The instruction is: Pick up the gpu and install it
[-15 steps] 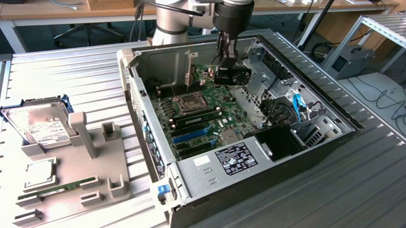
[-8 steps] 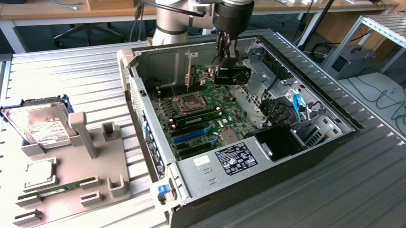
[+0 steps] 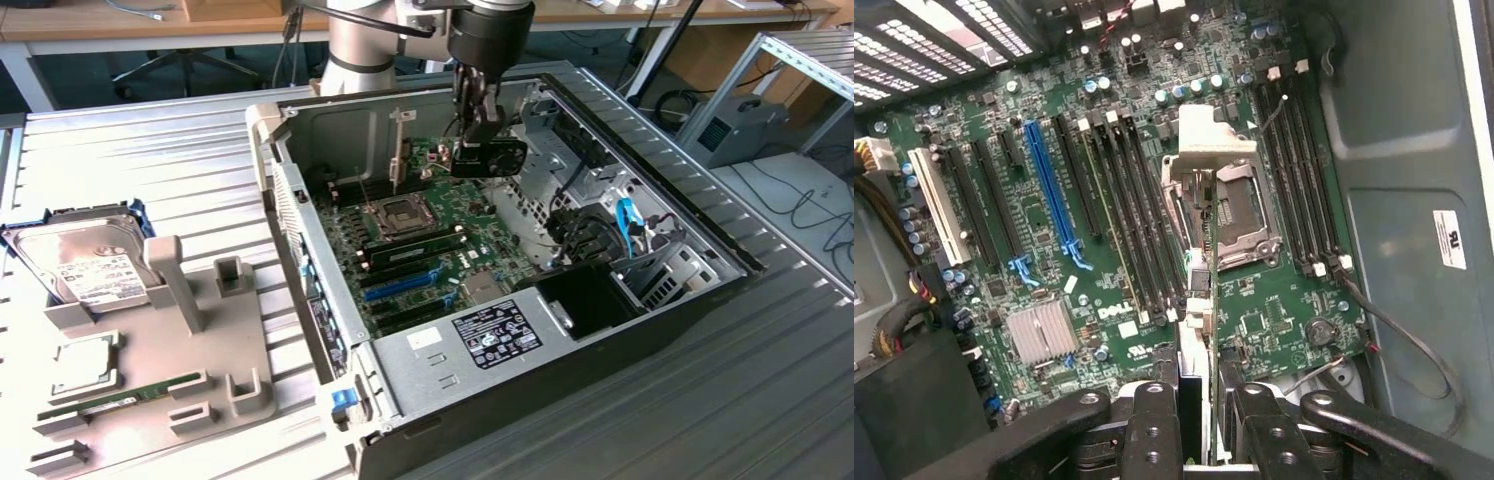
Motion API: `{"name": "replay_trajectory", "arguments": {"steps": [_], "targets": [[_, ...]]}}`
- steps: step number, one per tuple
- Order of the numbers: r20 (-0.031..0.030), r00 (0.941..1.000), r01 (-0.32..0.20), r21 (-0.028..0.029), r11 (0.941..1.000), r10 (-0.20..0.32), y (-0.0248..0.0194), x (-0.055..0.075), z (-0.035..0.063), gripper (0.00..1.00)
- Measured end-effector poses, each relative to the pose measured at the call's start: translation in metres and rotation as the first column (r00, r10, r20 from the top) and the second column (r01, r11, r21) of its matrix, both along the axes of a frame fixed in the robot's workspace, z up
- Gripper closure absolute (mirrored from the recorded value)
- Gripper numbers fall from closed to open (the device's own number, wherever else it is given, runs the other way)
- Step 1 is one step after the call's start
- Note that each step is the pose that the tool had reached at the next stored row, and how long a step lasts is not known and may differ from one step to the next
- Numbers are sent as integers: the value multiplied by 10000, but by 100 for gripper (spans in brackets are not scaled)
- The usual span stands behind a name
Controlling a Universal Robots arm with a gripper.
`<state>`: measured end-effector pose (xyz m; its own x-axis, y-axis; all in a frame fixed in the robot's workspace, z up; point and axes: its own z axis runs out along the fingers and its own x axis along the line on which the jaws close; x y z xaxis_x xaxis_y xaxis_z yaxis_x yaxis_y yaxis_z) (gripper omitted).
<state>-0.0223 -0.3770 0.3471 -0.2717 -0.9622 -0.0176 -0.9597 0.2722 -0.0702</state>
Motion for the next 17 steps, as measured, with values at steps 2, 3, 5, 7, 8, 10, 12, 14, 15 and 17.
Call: {"name": "replay_trajectory", "arguments": {"steps": [2, 3, 5, 7, 8, 10, 12, 14, 15, 17], "targets": [[0, 9999, -101, -1, 9999, 101, 0, 0, -1, 74], [0, 9999, -145, -2, 9999, 145, 0, 0, -1, 74], [0, 9996, -287, -3, 9996, 287, 0, 0, -2, 74], [0, 9992, -393, -5, 9992, 393, 0, 0, -2, 74], [0, 9989, -475, -6, 9989, 475, 0, 0, -3, 74], [0, 9983, -579, -7, 9983, 579, 0, 0, -4, 74], [0, 9977, -685, -8, 9977, 685, 0, 0, -5, 74], [-1, 9971, -767, -9, 9971, 767, 0, 0, -5, 74], [-1, 9967, -811, -10, 9967, 811, 0, 0, -6, 74], [0, 9960, -891, -11, 9960, 891, 0, 0, -7, 74]]}}
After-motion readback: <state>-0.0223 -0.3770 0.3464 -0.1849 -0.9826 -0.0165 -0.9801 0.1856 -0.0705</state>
